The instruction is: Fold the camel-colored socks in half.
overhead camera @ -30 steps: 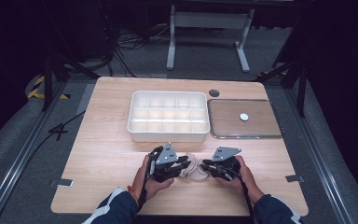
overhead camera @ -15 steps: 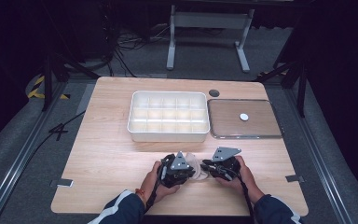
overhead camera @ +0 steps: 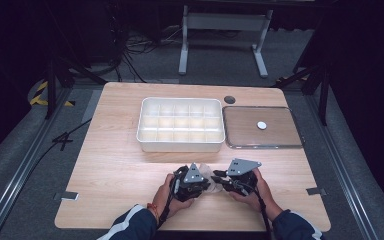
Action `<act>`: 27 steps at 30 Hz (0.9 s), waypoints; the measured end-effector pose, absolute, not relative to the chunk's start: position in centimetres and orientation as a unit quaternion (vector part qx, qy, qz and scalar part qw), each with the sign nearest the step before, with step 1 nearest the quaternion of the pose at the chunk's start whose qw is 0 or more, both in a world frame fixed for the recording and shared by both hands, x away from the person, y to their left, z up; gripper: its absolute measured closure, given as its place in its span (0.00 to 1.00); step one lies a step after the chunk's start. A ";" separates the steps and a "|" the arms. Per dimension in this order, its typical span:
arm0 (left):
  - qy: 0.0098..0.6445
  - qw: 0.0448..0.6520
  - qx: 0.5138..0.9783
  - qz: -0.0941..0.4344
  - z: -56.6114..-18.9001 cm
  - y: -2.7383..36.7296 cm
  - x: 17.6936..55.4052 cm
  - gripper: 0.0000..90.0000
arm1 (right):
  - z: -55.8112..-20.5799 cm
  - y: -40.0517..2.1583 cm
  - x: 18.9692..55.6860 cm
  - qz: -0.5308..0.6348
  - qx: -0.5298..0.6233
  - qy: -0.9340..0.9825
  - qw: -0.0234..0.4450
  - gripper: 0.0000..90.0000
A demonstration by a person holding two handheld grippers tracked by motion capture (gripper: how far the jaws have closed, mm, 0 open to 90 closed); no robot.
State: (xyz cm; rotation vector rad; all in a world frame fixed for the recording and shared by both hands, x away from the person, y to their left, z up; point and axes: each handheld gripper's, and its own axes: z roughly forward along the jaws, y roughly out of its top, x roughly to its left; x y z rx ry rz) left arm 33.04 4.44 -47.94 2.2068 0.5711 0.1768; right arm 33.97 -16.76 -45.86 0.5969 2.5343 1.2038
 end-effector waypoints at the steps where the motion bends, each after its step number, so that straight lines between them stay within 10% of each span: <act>1: 0.226 0.416 0.878 0.069 -47.9 4.5 33.1 0.88 | -46.1 -16.4 33.8 0.410 0.198 0.880 0.137 0.86; 18: 0.289 0.398 0.866 0.088 -47.2 8.5 33.9 0.61 | -47.3 -16.0 34.3 0.375 0.200 0.895 0.136 0.87; 27: 0.288 0.391 0.869 0.090 -47.8 8.0 34.1 0.65 | -45.7 -16.3 33.9 0.412 0.196 0.875 0.163 0.89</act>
